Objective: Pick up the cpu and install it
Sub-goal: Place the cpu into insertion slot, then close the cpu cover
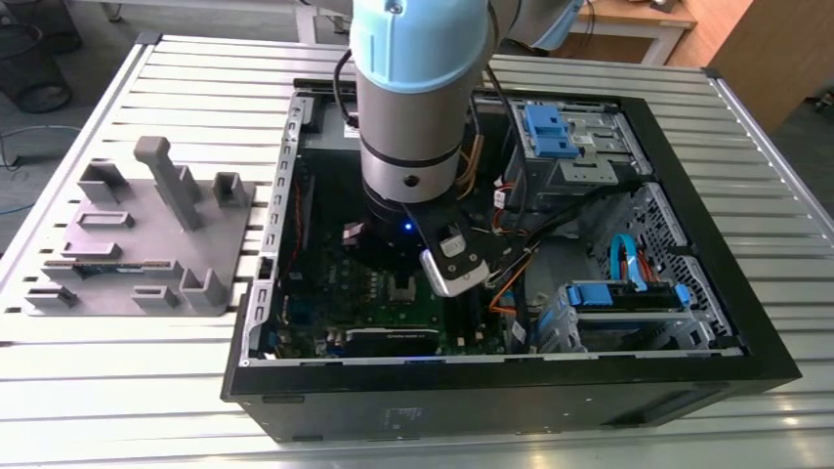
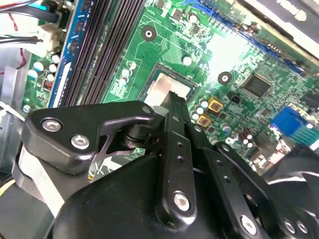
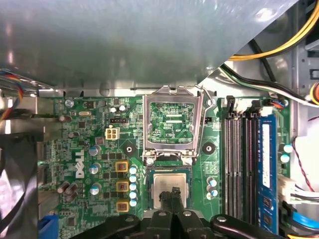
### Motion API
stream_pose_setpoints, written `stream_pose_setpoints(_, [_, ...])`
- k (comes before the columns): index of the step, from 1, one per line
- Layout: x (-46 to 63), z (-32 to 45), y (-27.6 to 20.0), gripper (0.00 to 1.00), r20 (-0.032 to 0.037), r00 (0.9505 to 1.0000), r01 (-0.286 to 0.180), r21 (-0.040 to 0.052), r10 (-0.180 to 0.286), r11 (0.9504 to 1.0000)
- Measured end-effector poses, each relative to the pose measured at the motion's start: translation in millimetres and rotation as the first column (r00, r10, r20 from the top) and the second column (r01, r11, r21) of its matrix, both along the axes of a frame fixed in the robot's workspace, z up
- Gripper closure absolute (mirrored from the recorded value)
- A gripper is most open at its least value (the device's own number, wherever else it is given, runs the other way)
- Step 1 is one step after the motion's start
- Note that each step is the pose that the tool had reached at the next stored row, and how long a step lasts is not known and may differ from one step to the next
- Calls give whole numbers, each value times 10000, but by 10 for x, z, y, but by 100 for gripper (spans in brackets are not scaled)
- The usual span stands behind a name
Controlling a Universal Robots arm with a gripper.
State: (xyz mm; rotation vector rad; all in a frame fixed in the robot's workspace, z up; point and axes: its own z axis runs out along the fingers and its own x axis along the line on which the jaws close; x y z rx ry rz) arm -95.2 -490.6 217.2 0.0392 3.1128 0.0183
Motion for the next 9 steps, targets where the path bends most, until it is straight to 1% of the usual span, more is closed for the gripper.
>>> stream_pose_setpoints(2, [0,5,0,89,1,10000,0,3,0,10000])
stream_pose_setpoints(3, [0,53,0,89,0,10000,0,-2,0,10000])
stream_pose_setpoints(4, [18,70,9,89,0,10000,0,-4,0,10000])
stream_pose_setpoints(9, [18,70,18,89,0,10000,0,-4,0,10000])
